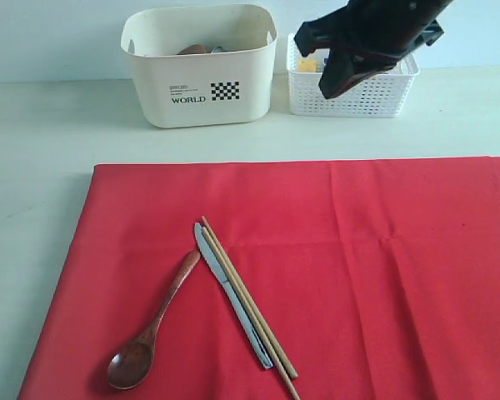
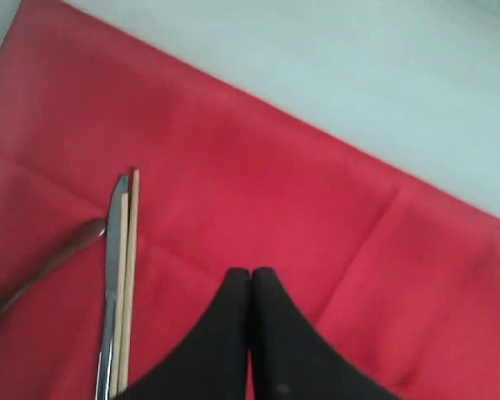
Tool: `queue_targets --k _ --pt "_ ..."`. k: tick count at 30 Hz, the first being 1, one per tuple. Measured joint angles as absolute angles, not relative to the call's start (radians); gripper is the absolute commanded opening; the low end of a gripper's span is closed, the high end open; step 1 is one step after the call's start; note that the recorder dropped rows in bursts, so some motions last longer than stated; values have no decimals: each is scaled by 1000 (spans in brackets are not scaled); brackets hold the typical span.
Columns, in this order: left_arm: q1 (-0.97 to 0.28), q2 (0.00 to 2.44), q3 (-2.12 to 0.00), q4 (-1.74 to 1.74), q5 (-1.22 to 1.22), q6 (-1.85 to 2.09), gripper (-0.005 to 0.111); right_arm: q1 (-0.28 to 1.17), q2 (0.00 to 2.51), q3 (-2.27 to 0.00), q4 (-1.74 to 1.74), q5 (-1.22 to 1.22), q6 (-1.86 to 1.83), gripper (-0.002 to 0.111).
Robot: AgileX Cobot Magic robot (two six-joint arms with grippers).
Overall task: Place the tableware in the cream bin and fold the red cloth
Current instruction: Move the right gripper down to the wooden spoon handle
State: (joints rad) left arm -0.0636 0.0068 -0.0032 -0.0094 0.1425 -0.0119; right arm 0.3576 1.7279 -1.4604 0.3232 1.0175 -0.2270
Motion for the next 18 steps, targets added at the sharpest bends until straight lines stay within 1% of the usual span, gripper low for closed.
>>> queue_targets --k 6,12,15,18 --pt "-64 7 -3 -9 143 -12 1 489 1698 -1343 325 981 -231 0" --pt "-64 7 -3 -9 143 -12 1 639 1698 -1266 306 874 -259 0" --pt "-64 7 -3 -9 143 -12 1 702 1698 -1255 299 852 -336 0" --pt "-64 7 -3 -9 143 -12 1 783 1698 -1255 304 842 -536 0"
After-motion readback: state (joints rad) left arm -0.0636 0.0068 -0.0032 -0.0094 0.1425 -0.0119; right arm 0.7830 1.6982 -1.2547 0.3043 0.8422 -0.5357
